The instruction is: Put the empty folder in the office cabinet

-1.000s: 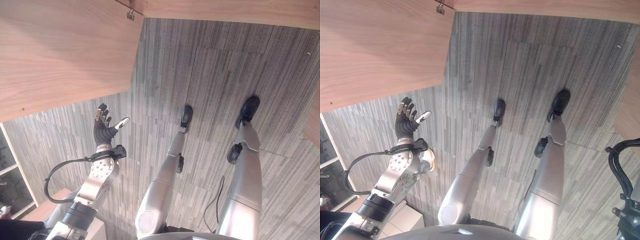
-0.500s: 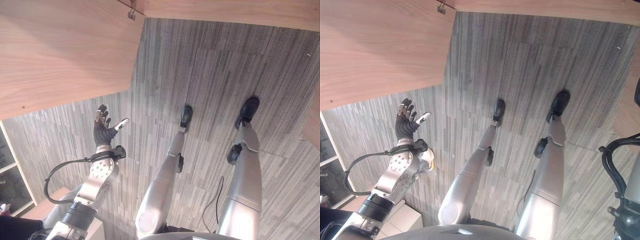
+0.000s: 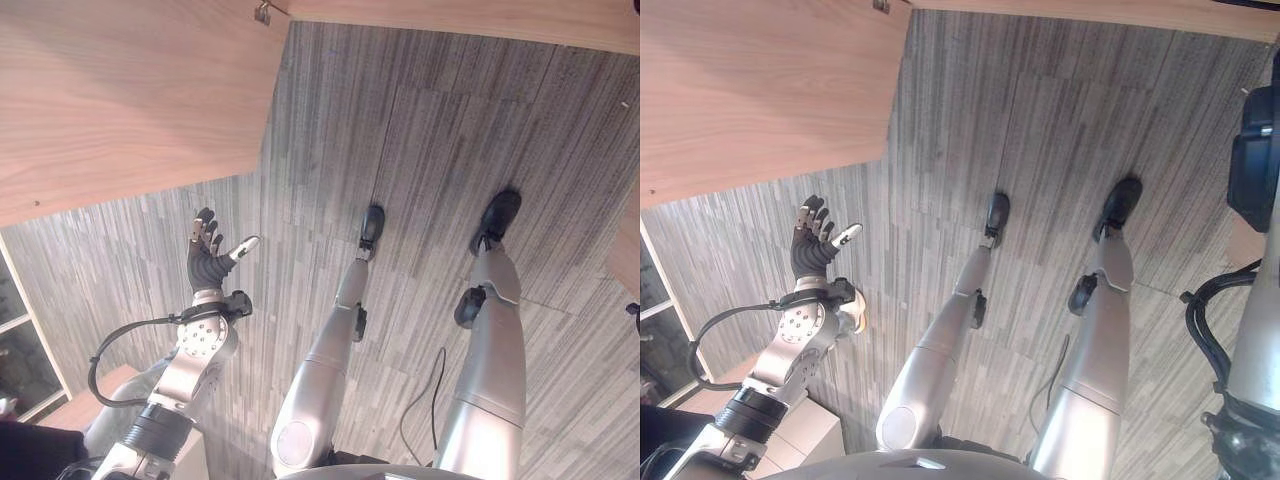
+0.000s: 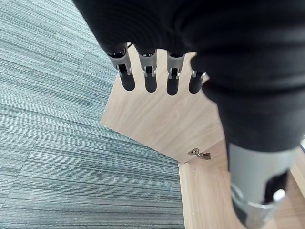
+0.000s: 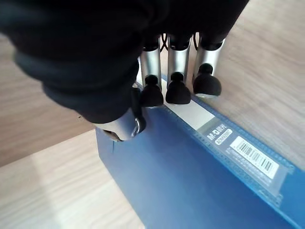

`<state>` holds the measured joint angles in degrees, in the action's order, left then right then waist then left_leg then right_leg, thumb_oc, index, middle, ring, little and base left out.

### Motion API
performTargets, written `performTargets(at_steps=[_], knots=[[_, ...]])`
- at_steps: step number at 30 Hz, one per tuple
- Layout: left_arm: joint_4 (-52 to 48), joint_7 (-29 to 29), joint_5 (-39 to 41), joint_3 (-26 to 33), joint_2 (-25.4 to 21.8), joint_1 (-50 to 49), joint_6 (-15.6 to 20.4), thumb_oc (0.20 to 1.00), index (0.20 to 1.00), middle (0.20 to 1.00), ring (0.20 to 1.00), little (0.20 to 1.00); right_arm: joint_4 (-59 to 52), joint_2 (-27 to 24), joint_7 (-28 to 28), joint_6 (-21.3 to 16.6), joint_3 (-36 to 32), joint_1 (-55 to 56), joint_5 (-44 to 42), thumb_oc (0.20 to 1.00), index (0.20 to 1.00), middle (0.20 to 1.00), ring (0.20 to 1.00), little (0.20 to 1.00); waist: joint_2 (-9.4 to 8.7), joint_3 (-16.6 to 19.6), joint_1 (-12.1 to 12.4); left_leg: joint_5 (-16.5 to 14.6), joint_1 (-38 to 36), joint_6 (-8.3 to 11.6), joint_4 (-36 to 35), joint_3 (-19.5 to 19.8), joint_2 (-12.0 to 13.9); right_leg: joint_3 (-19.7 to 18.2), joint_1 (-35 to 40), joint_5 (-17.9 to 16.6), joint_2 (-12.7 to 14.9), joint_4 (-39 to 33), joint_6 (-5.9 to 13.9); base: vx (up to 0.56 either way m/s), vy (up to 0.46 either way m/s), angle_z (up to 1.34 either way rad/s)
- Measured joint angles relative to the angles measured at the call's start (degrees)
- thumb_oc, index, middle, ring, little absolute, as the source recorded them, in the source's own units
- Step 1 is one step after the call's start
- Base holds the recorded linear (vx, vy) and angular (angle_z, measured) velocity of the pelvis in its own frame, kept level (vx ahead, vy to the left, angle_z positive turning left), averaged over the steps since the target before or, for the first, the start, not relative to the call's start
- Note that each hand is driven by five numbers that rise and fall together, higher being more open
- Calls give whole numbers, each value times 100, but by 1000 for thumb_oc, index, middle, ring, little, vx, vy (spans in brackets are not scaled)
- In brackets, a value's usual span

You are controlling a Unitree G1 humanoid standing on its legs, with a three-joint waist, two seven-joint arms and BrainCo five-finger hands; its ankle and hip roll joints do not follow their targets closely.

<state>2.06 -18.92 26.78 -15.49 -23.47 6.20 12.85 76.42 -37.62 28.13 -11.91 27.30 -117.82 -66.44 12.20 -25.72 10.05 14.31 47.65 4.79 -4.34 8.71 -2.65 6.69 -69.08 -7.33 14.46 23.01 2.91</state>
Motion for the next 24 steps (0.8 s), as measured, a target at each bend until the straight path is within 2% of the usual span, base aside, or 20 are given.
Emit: performTargets(at_steps=[5, 13, 18, 24], knots=[[-37, 34, 49, 116, -10, -10, 24, 1000, 1000, 1000, 1000, 1000, -481, 476, -67, -88, 194, 276, 4, 200, 200, 200, 200, 200, 0, 0, -16, 22, 2, 75, 1, -13, 48, 25, -19, -2, -35, 15, -35, -7, -4, -2], [-44, 40, 53, 239, -17, -10, 40, 1000, 1000, 1000, 1000, 1000, -1039, 1068, -155, -163, 472, 641, 9, 200, 200, 200, 200, 200, 0, 0, -21, 16, 6, 75, 0, -20, 45, 19, -24, 1, -32, 18, -35, 0, 0, 0], [-45, 41, 57, 242, -21, -10, 45, 1000, 1000, 1000, 1000, 1000, -1159, 1263, -218, -177, 514, 762, 12, 200, 200, 200, 200, 200, 0, 0, -21, 16, 6, 74, 0, -18, 45, 19, -23, 2, -32, 23, -33, 0, 0, 0], [-46, 46, 169, 257, -21, -11, 46, 1000, 1000, 1000, 1000, 1000, -1095, 1274, -263, -203, 348, 762, 10, 200, 200, 200, 200, 200, 0, 0, -46, 11, 5, 67, 0, -18, 46, 19, -21, 2, -33, 20, -33, 0, 0, 0]])
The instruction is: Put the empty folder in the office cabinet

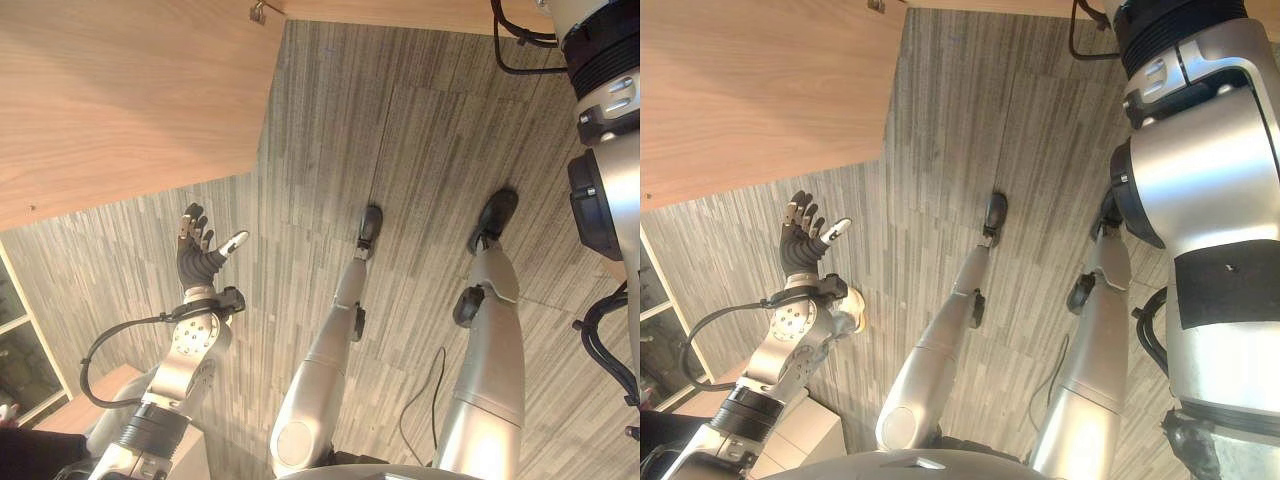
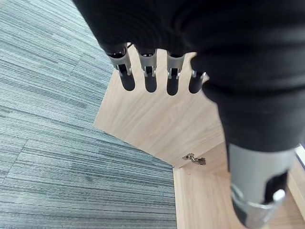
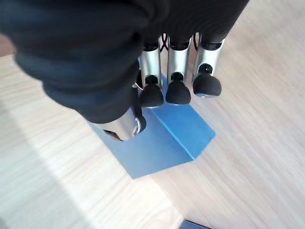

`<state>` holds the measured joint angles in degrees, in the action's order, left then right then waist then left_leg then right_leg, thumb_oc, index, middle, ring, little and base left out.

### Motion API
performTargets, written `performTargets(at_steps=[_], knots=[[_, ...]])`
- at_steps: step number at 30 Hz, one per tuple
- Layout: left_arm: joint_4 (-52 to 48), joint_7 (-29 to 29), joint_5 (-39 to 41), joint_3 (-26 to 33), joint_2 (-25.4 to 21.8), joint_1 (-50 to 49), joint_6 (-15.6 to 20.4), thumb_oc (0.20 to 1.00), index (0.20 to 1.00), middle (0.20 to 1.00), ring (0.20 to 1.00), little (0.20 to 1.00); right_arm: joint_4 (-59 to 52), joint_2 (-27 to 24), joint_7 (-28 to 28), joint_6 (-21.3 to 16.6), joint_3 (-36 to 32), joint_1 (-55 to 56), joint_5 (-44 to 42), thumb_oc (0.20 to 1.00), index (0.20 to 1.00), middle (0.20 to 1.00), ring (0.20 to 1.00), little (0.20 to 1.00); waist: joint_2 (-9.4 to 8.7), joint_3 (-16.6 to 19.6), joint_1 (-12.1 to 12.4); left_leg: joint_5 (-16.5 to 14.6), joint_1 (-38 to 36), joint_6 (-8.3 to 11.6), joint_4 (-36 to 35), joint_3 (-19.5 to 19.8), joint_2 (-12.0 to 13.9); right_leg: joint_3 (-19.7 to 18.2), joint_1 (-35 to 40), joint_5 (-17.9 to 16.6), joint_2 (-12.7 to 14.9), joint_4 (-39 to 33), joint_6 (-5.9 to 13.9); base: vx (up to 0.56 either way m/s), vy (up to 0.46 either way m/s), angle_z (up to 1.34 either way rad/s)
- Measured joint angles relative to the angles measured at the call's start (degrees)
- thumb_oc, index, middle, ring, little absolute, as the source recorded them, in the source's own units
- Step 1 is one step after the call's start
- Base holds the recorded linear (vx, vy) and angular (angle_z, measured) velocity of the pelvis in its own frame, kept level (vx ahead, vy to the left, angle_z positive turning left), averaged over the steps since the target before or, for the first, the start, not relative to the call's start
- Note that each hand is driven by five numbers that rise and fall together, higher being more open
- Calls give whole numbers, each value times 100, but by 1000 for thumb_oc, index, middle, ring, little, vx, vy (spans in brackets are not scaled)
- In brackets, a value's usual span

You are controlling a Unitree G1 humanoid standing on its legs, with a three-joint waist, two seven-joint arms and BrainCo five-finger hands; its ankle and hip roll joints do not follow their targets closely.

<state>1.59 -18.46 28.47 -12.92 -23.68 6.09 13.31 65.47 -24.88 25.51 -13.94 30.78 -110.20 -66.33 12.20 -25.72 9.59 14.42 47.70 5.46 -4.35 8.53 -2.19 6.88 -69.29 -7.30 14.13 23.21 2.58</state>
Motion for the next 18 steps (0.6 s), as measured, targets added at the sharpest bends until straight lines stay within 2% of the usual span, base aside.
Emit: performTargets(at_steps=[3, 4, 5, 18], knots=[[-3, 5, 1, 3, 0, 0, 4, 1000, 1000, 1000, 1000, 1000, 18, -5, -9, -2, -1, 0, -1, 200, 200, 200, 200, 200, 0, 0, -17, 3, -5, 4, 0, -7, 0, 0, 5, -5, 1, -5, -2, 0, 0, 0], [-11, 8, 12, 3, -1, 1, 4, 1000, 1000, 1000, 1000, 1000, 37, -11, -20, -3, -9, 0, -1, 580, 580, 580, 580, 580, 0, 0, -19, 4, -12, 5, 1, -9, 0, 0, 14, -7, 1, -12, -4, 0, 0, 0], [-19, 11, 22, 2, -1, 0, 4, 1000, 1000, 1000, 1000, 1000, 53, -15, -25, -2, -19, 0, -1, 1000, 1000, 1000, 1000, 1000, 0, 0, -19, 4, -17, 5, 1, -10, 0, 0, 19, -7, 2, -12, -4, 0, 0, 0], [-74, 182, 41, -6, -60, 1, 27, 1000, 1000, 1000, 1000, 1000, 107, -10, -133, 59, -198, 396, -3, 1000, 1000, 1000, 1000, 1000, 0, 0, 56, -1, -451, 18, 1, -55, -15, -1, 567, -115, -5, -279, 3, -19, 28, -1]])
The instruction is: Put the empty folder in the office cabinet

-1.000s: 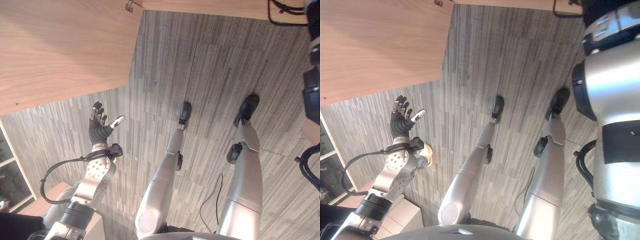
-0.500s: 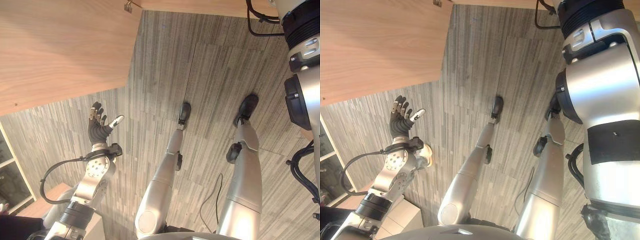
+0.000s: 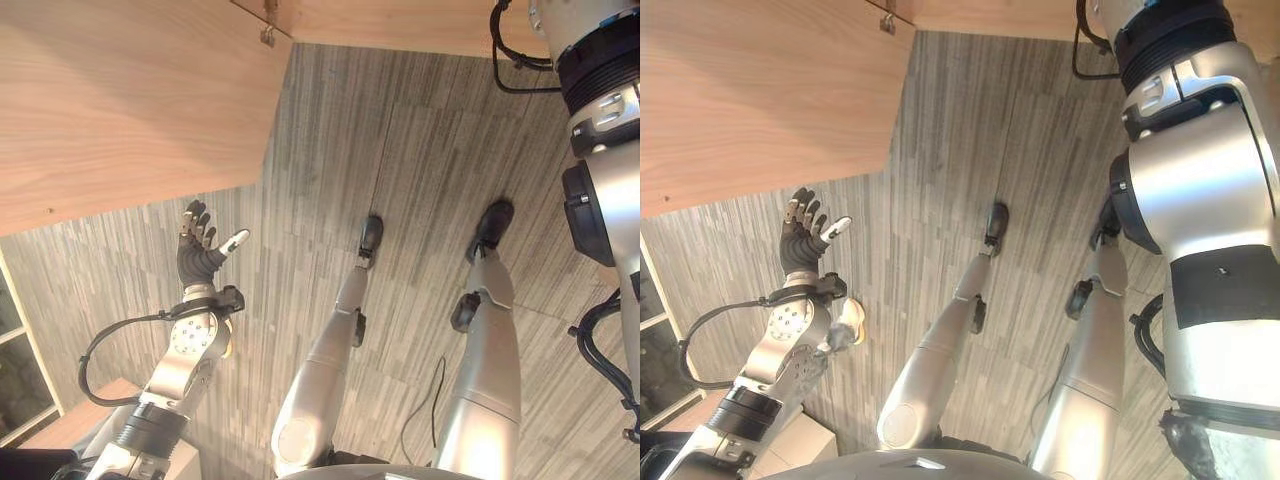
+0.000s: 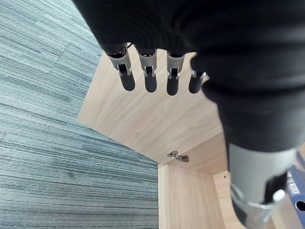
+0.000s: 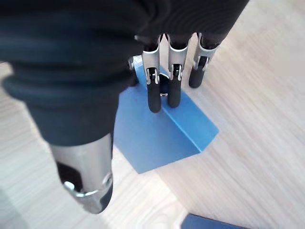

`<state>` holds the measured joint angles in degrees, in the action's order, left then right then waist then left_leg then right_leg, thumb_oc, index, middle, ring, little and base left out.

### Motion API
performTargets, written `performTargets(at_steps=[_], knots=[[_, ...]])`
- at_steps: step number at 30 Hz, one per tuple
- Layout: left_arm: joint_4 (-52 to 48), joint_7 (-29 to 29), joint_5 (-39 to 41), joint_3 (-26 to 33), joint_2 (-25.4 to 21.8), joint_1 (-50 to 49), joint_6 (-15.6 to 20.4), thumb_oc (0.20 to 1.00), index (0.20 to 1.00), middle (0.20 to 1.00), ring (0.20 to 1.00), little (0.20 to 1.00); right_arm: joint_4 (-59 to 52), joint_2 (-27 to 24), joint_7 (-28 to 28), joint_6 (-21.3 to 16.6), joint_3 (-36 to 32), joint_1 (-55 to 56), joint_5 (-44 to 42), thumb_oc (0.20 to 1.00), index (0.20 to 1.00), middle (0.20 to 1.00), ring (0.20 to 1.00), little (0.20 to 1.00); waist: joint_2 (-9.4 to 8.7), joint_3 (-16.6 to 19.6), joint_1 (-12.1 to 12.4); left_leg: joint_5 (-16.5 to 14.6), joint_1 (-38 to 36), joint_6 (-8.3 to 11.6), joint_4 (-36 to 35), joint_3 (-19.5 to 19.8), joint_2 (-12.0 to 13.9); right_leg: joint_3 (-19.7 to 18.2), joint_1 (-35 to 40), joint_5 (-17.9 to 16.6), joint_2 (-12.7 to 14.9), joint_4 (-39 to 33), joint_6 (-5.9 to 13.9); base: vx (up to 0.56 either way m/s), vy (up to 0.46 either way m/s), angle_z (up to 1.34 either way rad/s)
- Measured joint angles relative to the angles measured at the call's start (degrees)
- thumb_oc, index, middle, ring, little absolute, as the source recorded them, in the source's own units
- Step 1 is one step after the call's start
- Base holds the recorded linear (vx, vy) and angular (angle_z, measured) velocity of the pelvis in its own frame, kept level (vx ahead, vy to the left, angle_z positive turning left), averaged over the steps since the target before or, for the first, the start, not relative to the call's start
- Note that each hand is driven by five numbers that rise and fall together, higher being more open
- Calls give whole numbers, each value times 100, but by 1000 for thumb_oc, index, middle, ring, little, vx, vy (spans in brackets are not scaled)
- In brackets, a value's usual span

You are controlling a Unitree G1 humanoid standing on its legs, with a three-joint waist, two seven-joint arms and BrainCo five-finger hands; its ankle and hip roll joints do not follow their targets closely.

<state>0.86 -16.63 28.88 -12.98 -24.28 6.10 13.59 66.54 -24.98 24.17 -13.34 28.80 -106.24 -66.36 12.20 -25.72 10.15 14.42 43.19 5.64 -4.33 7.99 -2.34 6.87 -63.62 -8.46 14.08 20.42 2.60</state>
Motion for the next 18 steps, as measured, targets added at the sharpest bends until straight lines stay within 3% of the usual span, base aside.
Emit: performTargets(at_steps=[6, 8, 9, 15, 16, 17, 18], knots=[[-90, 163, 1, -25, -134, -10, -3, 1000, 1000, 1000, 1000, 1000, -1, 23, -116, 150, -168, 289, 10, 1000, 1000, 1000, 1000, 1000, 10, 9, 82, -62, -329, -57, -1, -16, 4, 11, 448, -74, -22, -266, 87, -49, 43, -3], [-110, 218, 2, -44, -195, -11, -2, 1000, 1000, 1000, 1000, 1000, 2, -12, -115, 224, -269, 519, 9, 1000, 1000, 1000, 1000, 1000, 9, 17, 111, -34, -498, -24, 2, -40, -23, 13, 651, -174, -3, -343, 36, -35, 60, -3], [-117, 234, 4, -32, -201, -19, -2, 1000, 1000, 1000, 1000, 1000, -73, -5, -149, 219, -414, 719, 66, 1000, 1000, 1000, 1000, 1000, 13, 20, 101, -140, -599, -99, 0, -63, -26, 18, 784, -128, 9, -400, 113, -30, 63, -2], [-327, 339, 5, -35, -197, -124, -59, 1000, 1000, 1000, 1000, 1000, -341, -37, -287, 277, -873, 1518, 138, 1000, 1000, 1000, 1000, 1000, 14, 22, 30, -117, -1001, -91, 7, -43, -31, 147, 1404, -232, 19, -732, 135, -26, 53, 4], [-374, 406, 2, -120, -199, -247, -79, 1000, 1000, 1000, 1000, 1000, -443, 60, -338, 293, -1147, 2223, 179, 1000, 1000, 1000, 1000, 1000, -15, 259, -8, -167, -1122, -133, 0, 18, -43, 173, 1619, -262, 27, -877, 189, -3, 41, 5], [-374, 406, 2, -120, -199, -247, -79, 1000, 1000, 1000, 1000, 1000, -443, 60, -338, 293, -1147, 2223, 179, 1000, 1000, 1000, 1000, 1000, -15, 259, -8, -167, -1122, -133, 0, 18, -43, 173, 1619, -262, 27, -877, 189, -11, 83, 1], [-253, 438, 2, -159, -181, -393, -166, 1000, 1000, 1000, 1000, 1000, -513, 150, -417, 343, -1159, 3076, 247, 1000, 1000, 1000, 1000, 1000, -63, 637, -64, -226, -1093, -127, 26, -6, -70, 185, 1692, -322, 10, -1079, 275, -12, 96, -5]])
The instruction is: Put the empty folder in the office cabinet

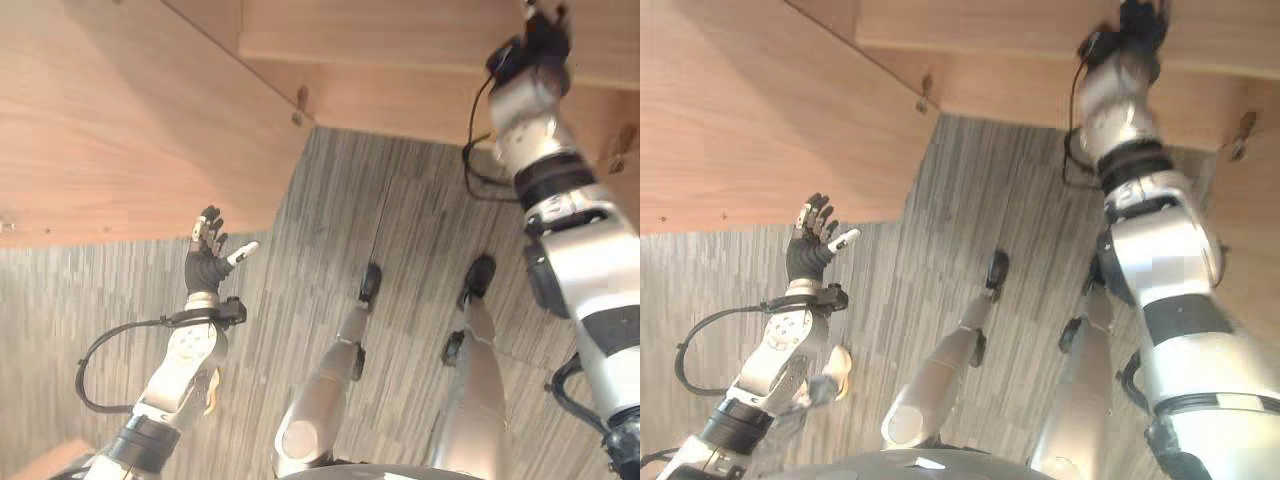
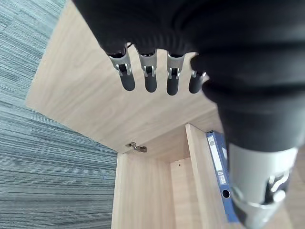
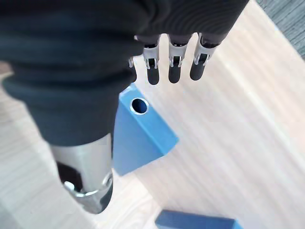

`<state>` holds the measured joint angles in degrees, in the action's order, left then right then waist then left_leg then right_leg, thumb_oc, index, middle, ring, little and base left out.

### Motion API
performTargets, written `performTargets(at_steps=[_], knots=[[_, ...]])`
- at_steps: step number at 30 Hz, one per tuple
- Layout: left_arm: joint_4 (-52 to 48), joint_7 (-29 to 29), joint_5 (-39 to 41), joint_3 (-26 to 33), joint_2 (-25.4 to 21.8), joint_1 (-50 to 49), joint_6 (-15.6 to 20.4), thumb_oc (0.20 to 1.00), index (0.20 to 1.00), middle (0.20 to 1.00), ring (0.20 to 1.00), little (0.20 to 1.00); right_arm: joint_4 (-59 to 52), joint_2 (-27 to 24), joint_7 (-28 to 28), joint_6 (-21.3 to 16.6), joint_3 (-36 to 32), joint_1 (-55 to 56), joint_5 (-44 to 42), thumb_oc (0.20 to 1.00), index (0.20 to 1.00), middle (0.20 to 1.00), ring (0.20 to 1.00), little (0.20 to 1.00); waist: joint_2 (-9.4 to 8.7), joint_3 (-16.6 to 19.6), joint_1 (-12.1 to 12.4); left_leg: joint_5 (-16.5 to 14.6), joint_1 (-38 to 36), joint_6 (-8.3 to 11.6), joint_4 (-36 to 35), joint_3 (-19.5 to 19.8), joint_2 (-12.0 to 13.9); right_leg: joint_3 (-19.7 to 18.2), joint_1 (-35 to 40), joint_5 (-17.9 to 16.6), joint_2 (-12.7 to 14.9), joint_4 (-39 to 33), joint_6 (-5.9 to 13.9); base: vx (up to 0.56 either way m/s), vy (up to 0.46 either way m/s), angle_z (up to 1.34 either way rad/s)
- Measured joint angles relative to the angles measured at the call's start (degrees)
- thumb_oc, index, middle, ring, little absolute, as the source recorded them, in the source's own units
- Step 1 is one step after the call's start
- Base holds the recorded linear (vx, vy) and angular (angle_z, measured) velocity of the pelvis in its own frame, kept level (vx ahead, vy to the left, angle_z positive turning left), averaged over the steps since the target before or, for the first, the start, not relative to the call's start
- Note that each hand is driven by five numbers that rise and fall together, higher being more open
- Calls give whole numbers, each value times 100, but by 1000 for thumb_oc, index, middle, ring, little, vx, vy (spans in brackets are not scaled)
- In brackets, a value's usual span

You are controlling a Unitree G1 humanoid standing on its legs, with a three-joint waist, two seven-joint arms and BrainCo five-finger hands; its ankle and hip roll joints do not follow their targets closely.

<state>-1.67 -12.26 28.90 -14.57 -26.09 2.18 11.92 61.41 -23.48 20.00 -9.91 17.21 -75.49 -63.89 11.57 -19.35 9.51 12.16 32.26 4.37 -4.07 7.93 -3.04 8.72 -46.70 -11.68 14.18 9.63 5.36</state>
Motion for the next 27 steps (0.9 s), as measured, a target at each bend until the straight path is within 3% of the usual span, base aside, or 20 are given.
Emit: performTargets(at_steps=[4, 8, 10, 13, 19, 23, 27], knots=[[182, -3, -11, -34, 198, -12, -104, 1000, 1000, 1000, 1000, 1000, -590, 583, -23, 31, -1478, 2041, 157, 1000, 1000, 1000, 1000, 1000, -147, 34, -143, -148, -659, -62, -28, -100, 51, 84, 827, -113, -60, -455, 67, -16, 62, -15], [1039, -12, -349, -157, 432, 1, -211, 1000, 1000, 1000, 1000, 1000, -284, 982, 2, 142, -1324, 3077, 351, 1000, 1000, 1000, 1000, 1000, -423, 210, -522, -304, -1075, -32, -4, -227, 78, 80, 1346, -202, -172, -758, 124, 13, 48, -14], [1837, -46, -582, -150, 714, 5, -391, 1000, 1000, 1000, 1000, 1000, -506, 1205, -113, 221, -1360, 3850, 598, 1000, 1000, 1000, 1000, 1000, -527, 243, -534, -403, -1511, -54, -27, -252, 171, 130, 1843, -231, -220, -942, 85, 11, 58, -16], [2811, -68, -978, -335, 735, -285, -707, 1000, 1000, 1000, 1000, 1000, -655, 1592, -226, 440, -997, 5130, 868, 1000, 1000, 1000, 1000, 1000, -876, 428, -757, -616, -2151, -33, -32, -399, 245, 84, 2551, -201, -393, -1276, 98, -17, 88, -27], [4423, -170, -1624, -71, 1029, -446, -923, 1000, 1000, 1000, 1000, 1000, -968, 1623, -478, 652, -616, 6277, 1268, 1000, 1000, 1000, 1000, 1000, -1314, 682, -988, -804, -2727, -64, -36, -683, 215, 75, 3055, -181, -362, -1427, 70, -12, 54, -23], [5694, -212, -2047, 151, 1212, -515, -1114, 1000, 1000, 1000, 1000, 1000, -1134, 1507, -798, 804, -528, 6834, 1934, 1000, 1000, 1000, 1000, 1000, -1514, 963, -1094, -938, -3252, -147, -40, -867, 169, 135, 3469, -141, -288, -1430, 81, -14, 56, -27], [6196, -212, -2272, 160, 1285, -465, -1165, 1000, 1000, 1000, 1000, 1000, -1095, 1421, -1031, 902, -515, 6840, 2388, 1000, 1000, 1000, 1000, 1000, -1549, 1142, -1088, -991, -3519, -229, -88, -926, 128, 132, 3692, -116, -187, -1436, 113, -22, 30, -12]])
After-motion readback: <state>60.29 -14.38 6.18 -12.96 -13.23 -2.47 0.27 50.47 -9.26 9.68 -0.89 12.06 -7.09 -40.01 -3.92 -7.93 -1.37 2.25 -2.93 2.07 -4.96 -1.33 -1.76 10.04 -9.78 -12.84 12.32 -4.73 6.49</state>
